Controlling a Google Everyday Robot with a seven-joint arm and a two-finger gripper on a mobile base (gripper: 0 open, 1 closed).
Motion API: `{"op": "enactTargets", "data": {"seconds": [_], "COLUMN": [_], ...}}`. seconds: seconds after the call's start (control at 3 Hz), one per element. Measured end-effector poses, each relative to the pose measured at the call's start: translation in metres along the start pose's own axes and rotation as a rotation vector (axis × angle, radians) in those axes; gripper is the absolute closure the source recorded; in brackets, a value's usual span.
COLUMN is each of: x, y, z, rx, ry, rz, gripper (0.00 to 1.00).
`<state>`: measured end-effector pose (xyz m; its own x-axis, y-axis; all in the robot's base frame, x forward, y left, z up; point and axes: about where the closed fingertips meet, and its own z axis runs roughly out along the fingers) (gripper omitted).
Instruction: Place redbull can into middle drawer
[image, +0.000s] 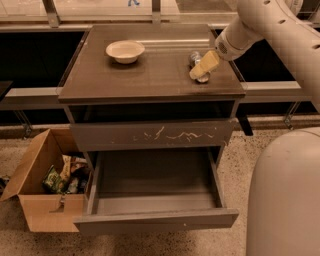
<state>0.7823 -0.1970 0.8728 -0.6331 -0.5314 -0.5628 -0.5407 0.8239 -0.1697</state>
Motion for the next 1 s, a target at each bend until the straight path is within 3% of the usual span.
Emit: {"op": "enactTargets", "data": {"seconds": [0.67,1.0], "x": [-0.011,-0.019], "y": [0.014,0.023], "z": [0.014,0.024], "rx": [0.013,0.008], "ry": [0.016,0.024], "rz": [0.166,0.214], "gripper": [0.00,0.00]}}
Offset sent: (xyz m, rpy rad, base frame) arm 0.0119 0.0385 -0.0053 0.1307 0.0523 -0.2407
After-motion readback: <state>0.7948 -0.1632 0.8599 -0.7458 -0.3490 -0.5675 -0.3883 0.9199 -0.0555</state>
